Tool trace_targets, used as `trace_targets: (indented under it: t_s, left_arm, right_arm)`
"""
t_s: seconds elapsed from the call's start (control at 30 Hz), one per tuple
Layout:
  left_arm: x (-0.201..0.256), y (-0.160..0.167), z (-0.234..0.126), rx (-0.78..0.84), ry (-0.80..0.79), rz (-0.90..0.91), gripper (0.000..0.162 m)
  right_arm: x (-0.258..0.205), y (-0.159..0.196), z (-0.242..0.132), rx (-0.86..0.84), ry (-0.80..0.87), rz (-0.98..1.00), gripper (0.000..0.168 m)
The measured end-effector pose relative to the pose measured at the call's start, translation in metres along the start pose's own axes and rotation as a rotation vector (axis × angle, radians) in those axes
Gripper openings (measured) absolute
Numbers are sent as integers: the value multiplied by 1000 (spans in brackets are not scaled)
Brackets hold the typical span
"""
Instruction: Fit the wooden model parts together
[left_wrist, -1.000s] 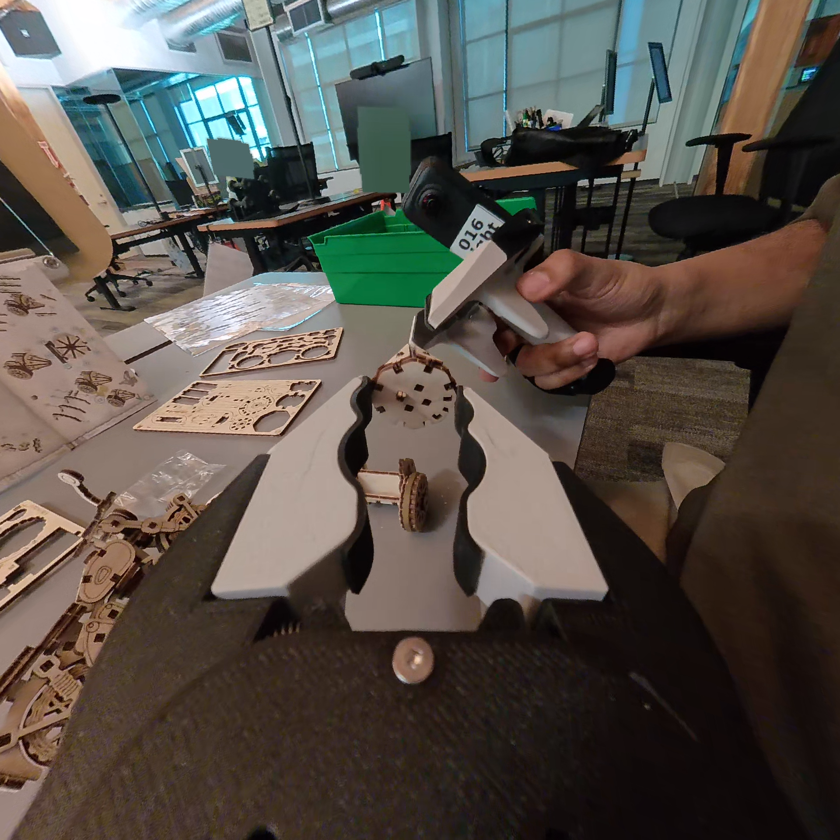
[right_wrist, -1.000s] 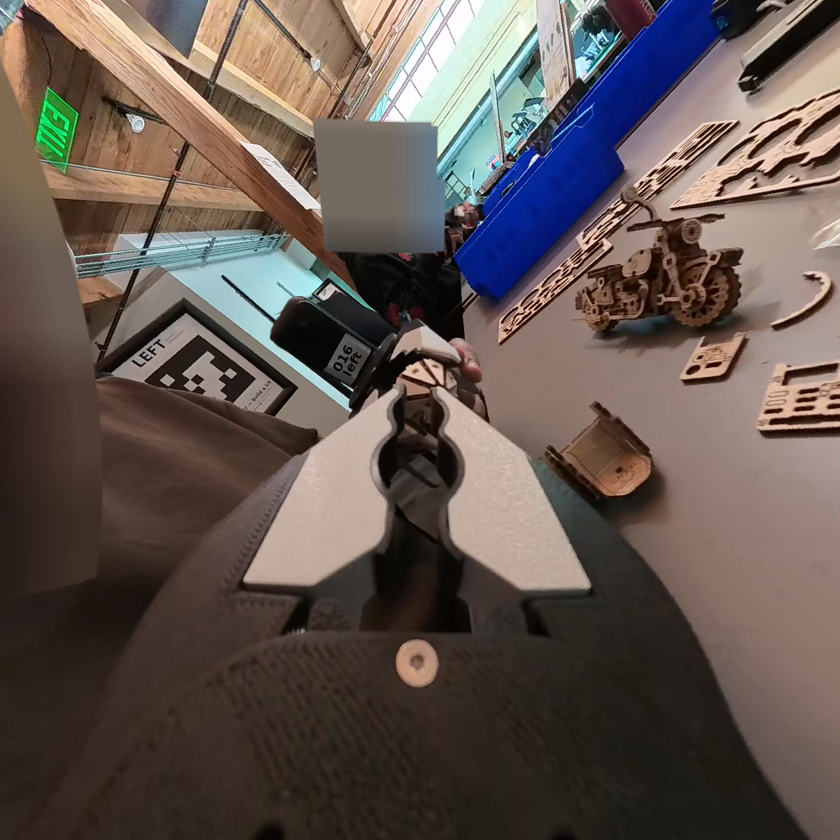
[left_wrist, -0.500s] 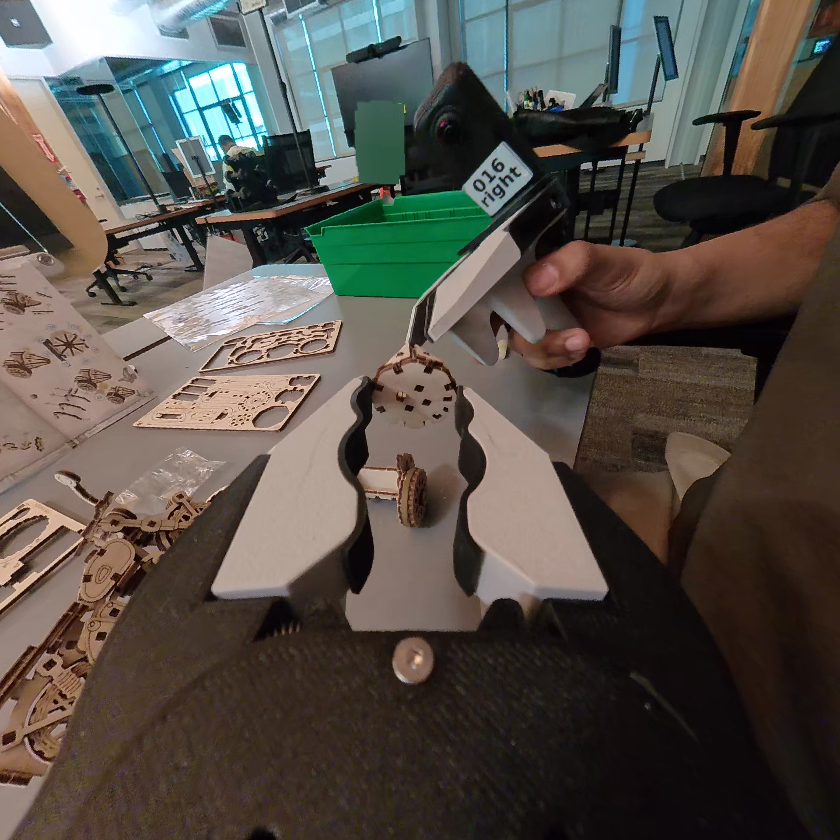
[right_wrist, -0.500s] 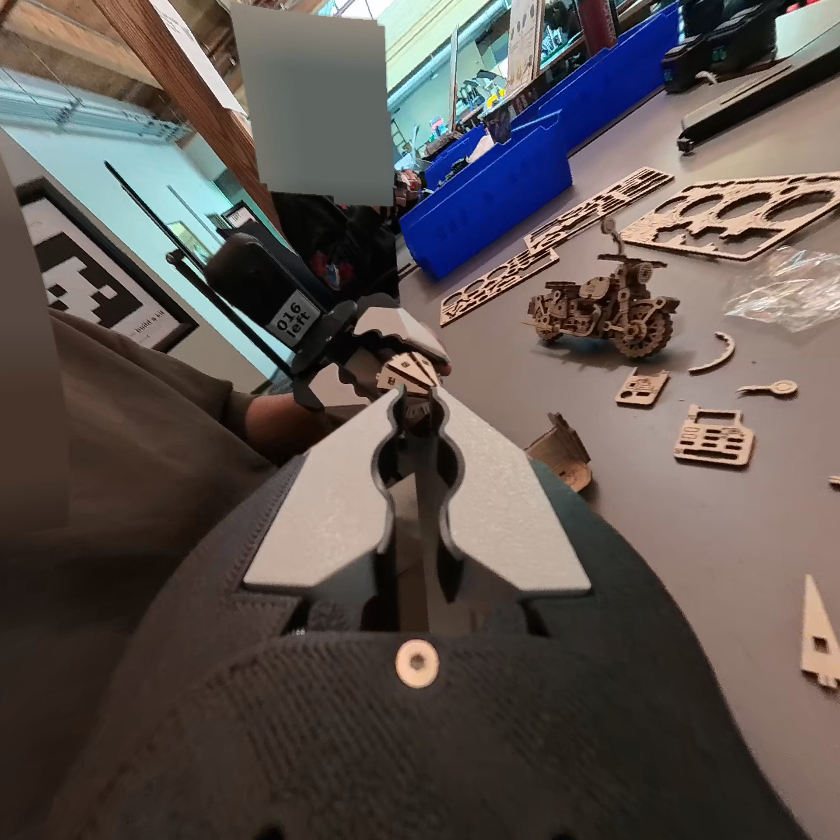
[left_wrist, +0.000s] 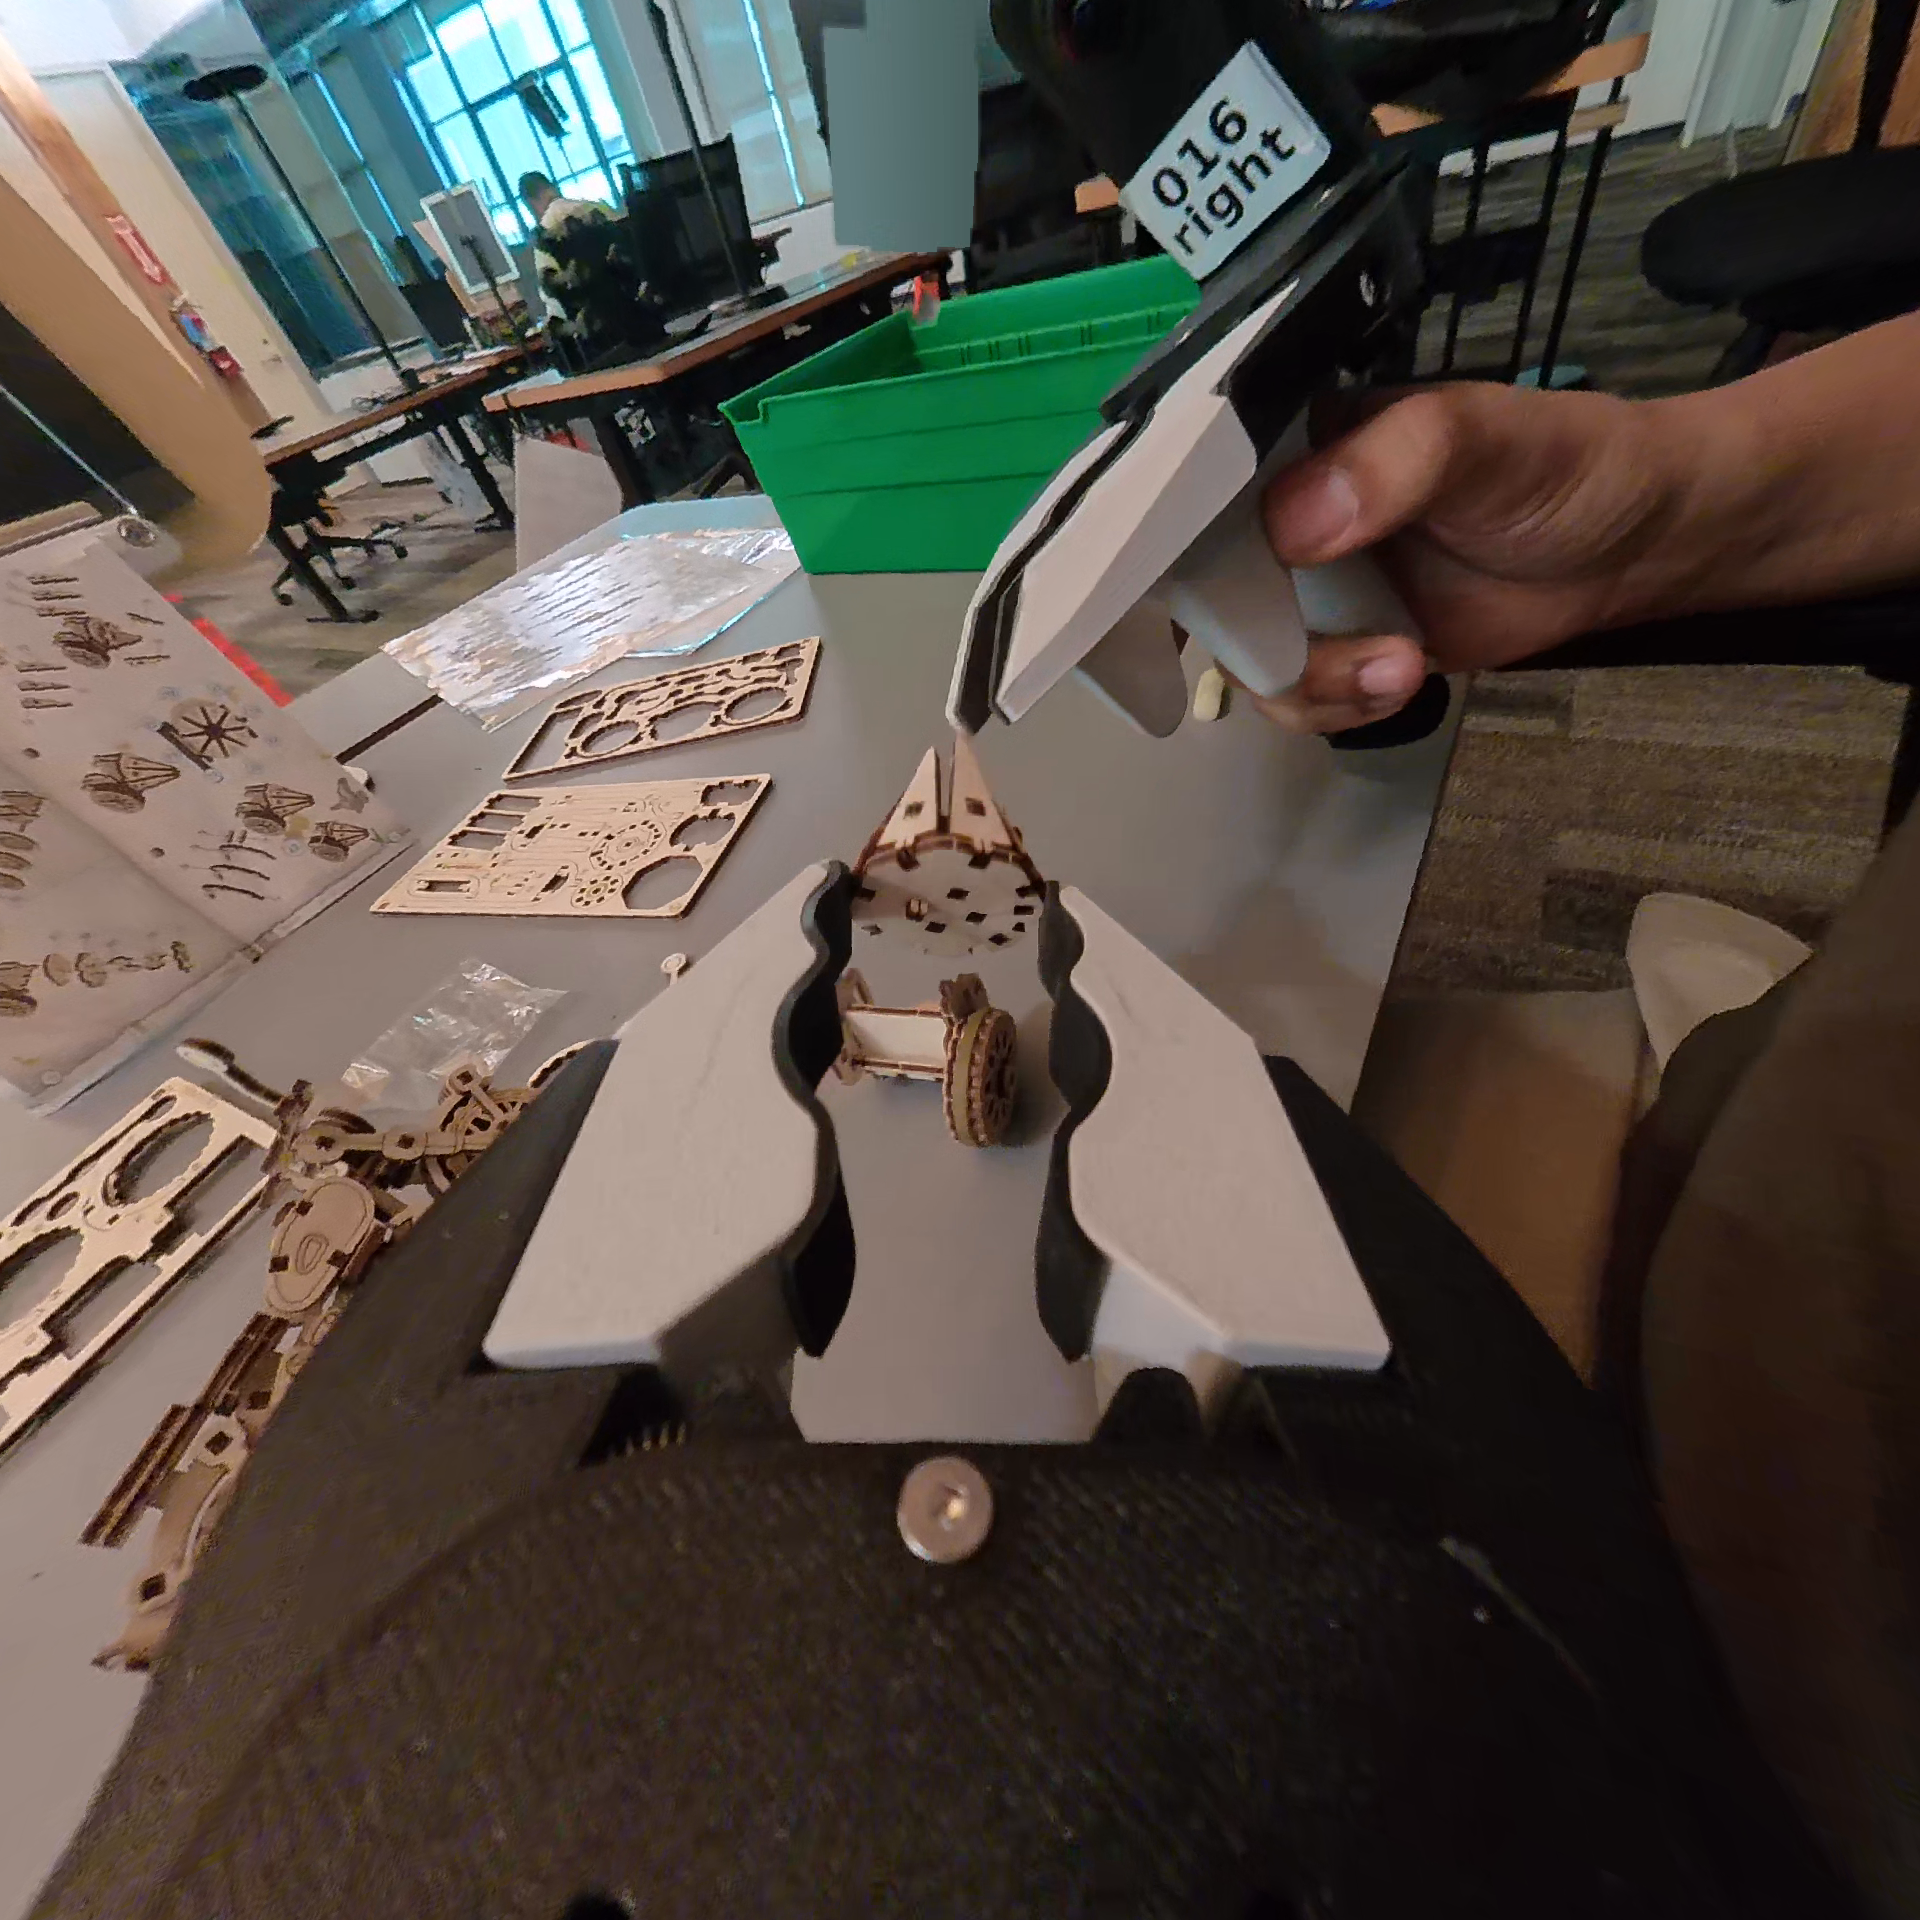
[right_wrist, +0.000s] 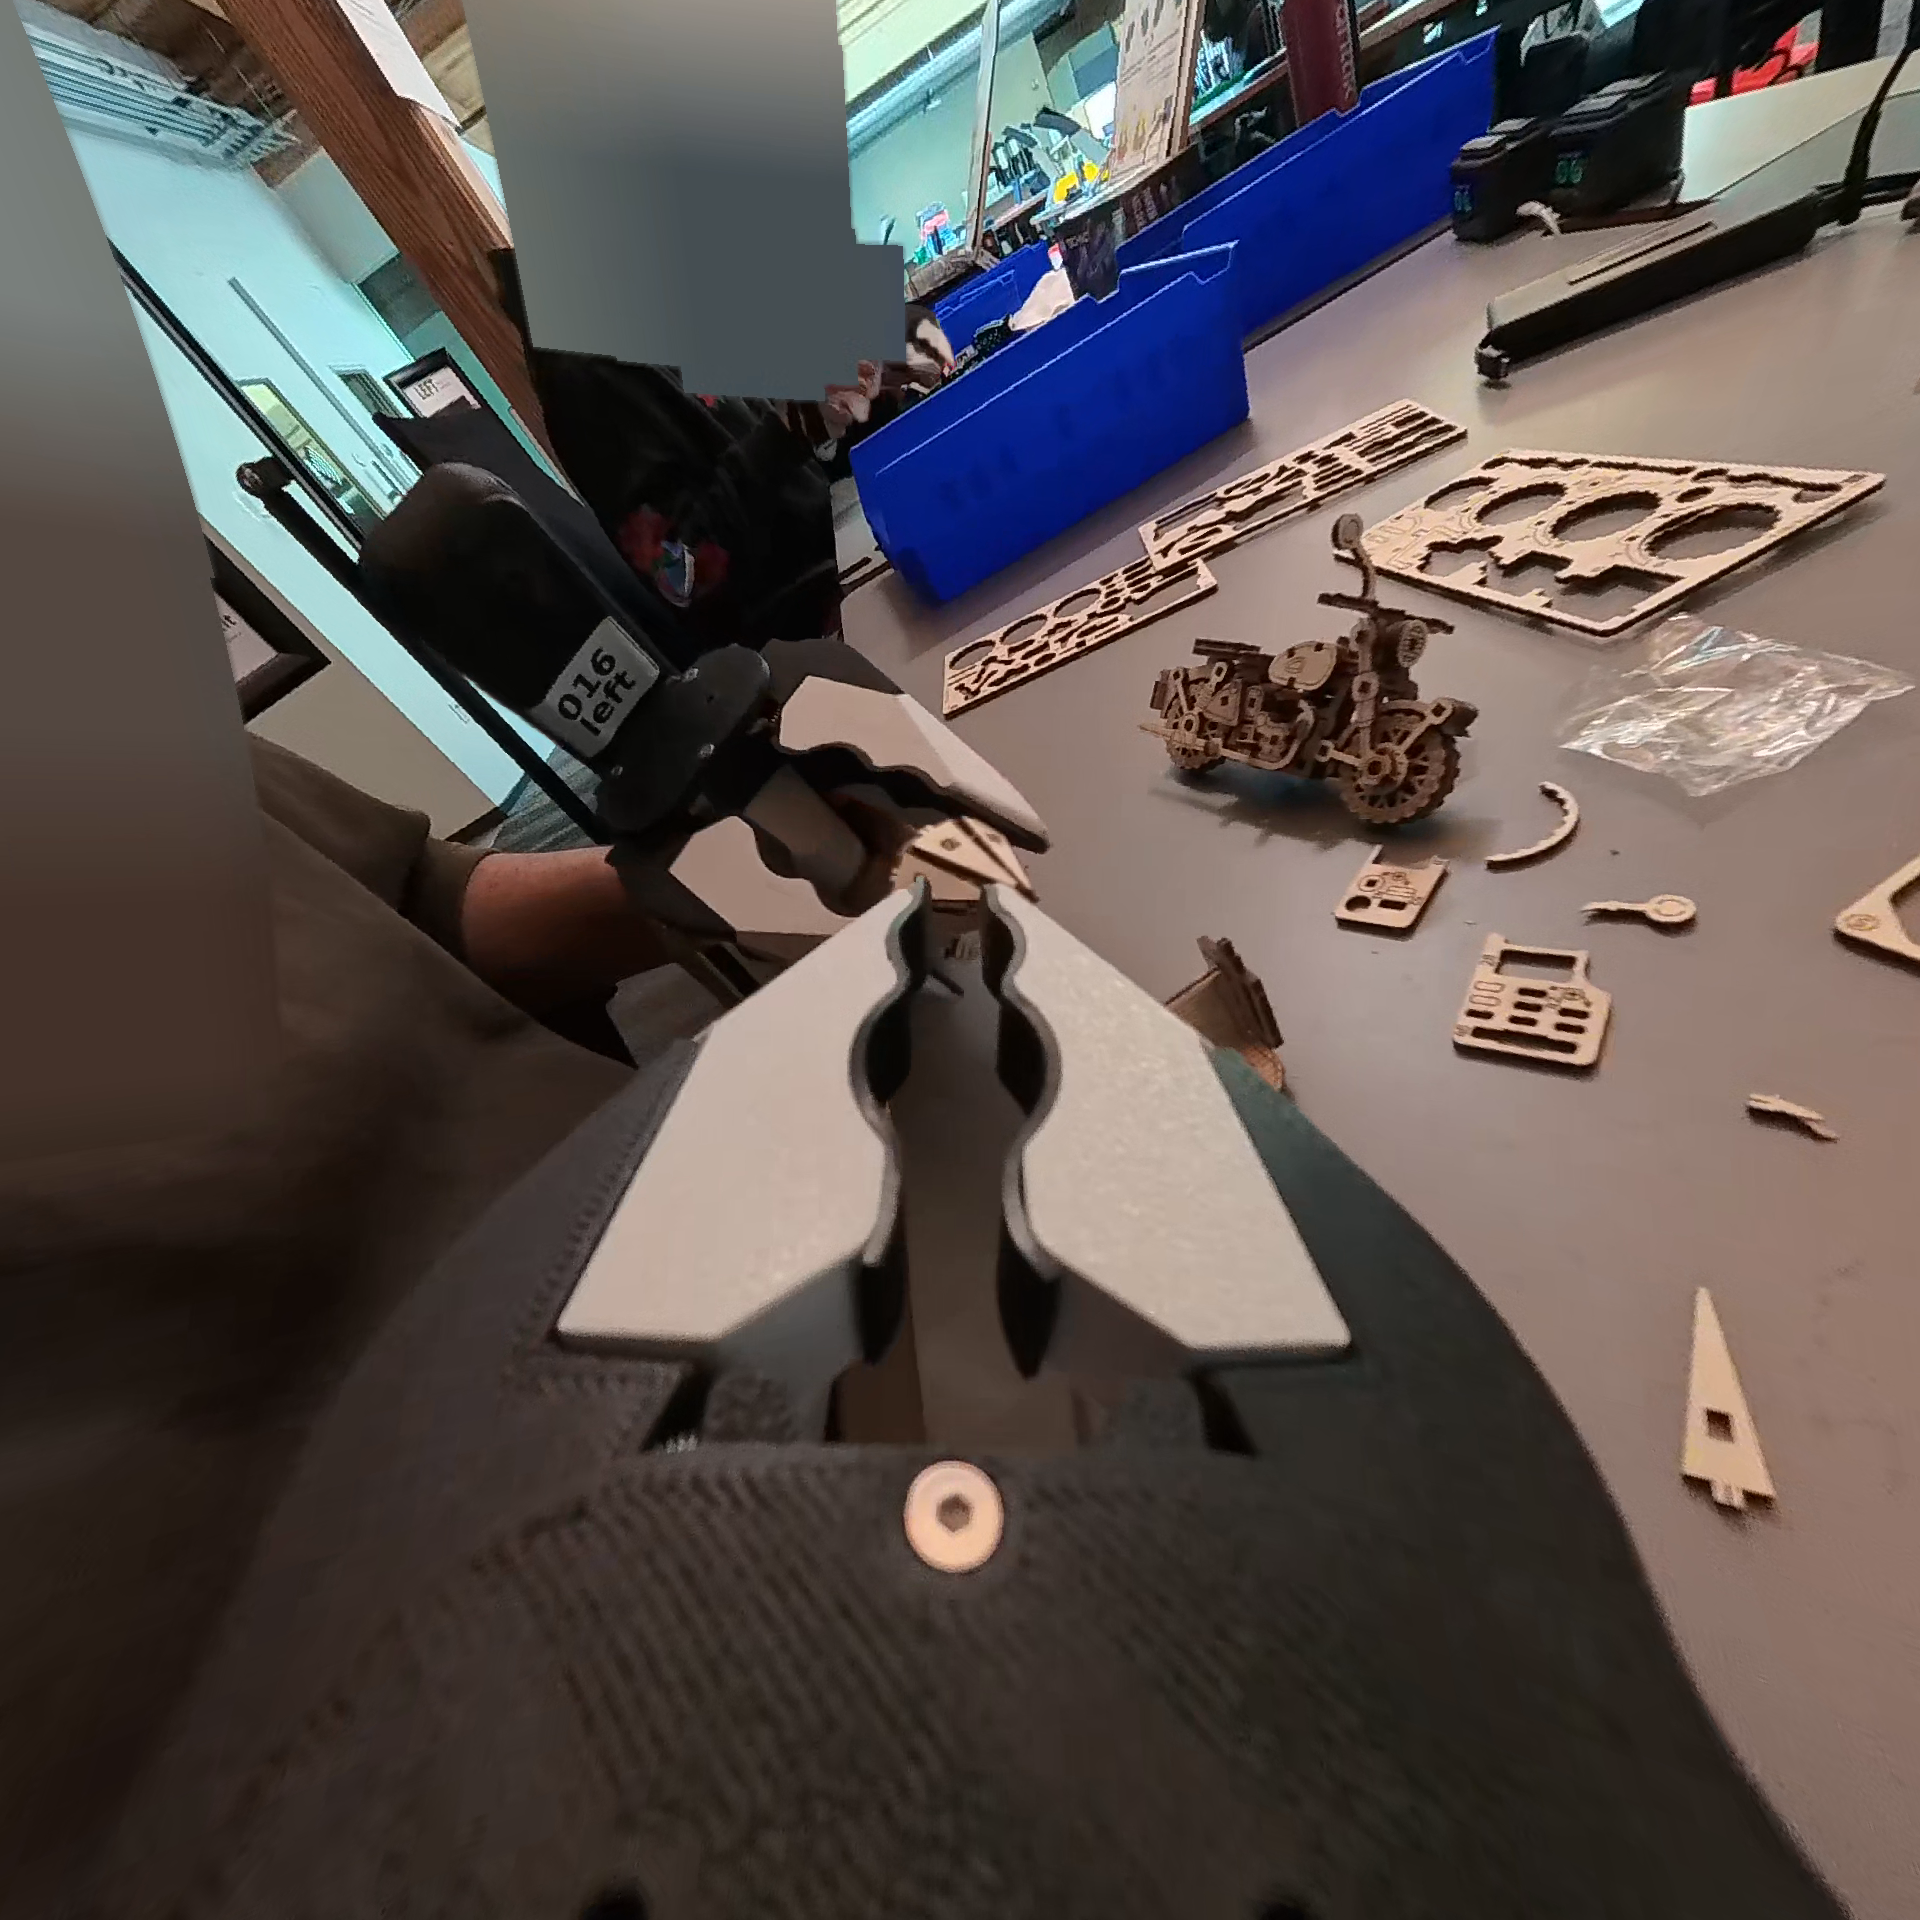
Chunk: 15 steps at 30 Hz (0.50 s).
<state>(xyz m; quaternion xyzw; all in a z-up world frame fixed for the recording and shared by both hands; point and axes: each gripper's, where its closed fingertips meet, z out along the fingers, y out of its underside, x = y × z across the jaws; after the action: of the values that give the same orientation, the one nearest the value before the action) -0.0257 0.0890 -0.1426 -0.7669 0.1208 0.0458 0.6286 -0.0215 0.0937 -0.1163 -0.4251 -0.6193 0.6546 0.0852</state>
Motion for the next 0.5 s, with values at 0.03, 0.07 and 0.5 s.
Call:
trace_targets:
  t_s: [0.03, 0.07, 0.5]
  left_arm:
    - [-1, 2, 1, -17, -11, 4, 34]
    - [-2, 4, 1, -25, -16, 13, 34]
    - [0, 4, 3, -29, -22, 37, 34]
  right_arm:
    - [-3, 1, 0, -3, -18, -5, 0]
    - [-4, 0, 1, -2, -27, 0, 0]
    - [9, 7, 4, -40, 79, -35, 19]
